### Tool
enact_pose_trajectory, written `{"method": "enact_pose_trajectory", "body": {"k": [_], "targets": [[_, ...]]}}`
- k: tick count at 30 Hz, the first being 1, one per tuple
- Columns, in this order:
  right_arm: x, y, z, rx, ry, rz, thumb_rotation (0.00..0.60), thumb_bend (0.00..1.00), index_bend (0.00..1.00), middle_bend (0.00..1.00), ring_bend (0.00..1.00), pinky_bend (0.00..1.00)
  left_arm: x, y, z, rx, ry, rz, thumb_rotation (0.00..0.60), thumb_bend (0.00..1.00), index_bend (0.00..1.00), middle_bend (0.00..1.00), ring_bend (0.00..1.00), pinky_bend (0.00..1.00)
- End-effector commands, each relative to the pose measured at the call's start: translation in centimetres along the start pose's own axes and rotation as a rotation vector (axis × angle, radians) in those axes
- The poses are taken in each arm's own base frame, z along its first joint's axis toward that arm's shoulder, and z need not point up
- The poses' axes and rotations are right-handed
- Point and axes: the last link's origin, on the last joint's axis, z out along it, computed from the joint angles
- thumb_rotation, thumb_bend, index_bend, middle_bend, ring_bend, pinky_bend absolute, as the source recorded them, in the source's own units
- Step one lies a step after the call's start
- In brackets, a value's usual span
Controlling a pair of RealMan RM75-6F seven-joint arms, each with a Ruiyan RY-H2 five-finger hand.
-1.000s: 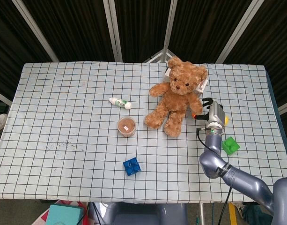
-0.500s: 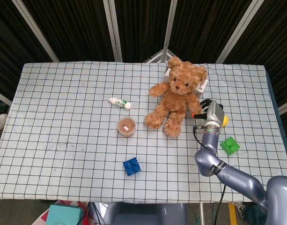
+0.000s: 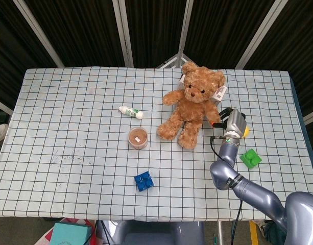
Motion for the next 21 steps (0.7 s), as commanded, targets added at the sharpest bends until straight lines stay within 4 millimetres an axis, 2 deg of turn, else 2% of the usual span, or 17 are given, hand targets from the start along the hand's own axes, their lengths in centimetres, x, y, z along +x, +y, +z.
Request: {"method": "enact_pose_trajectory", "body": {"k": [1, 3, 6, 15, 21], "targets": [[0.1, 0.1, 0.2, -0.006, 0.015, 0.012, 0.6, 0.27, 0.62, 0.58, 0.53, 0.11, 0.0, 0.0, 0.0, 0.001, 0.0, 0.0, 0.6, 0.17, 0.2, 0.06, 0.01, 0.14], [0.1, 0.4, 0.3, -0.012, 0.027, 0.01, 0.6, 0.4, 0.66, 0.61, 0.55, 0.13, 0.0, 0.0, 0.0, 0.003, 0.0, 0.0, 0.6, 0.17, 0.2, 0.06, 0.01, 0.14], [-0.1, 0.5, 0.3, -0.018, 0.027, 0.007, 0.6, 0.48, 0.68, 0.62, 0.57, 0.14, 0.0, -0.1, 0.1, 0.004, 0.001, 0.0, 0.6, 0.17, 0.2, 0.06, 0.01, 0.14], [-0.3, 1.1, 0.4, -0.02, 0.011, -0.003, 0.6, 0.52, 0.69, 0.62, 0.57, 0.14, 0.0, -0.1, 0.1, 0.005, 0.001, 0.001, 0.6, 0.17, 0.2, 0.06, 0.01, 0.14], [0.6, 0.7, 0.4, 0.001, 0.039, 0.003, 0.6, 0.52, 0.69, 0.62, 0.57, 0.14, 0.0, 0.0, 0.1, 0.005, 0.001, 0.002, 0.6, 0.17, 0.2, 0.06, 0.01, 0.14]]}}
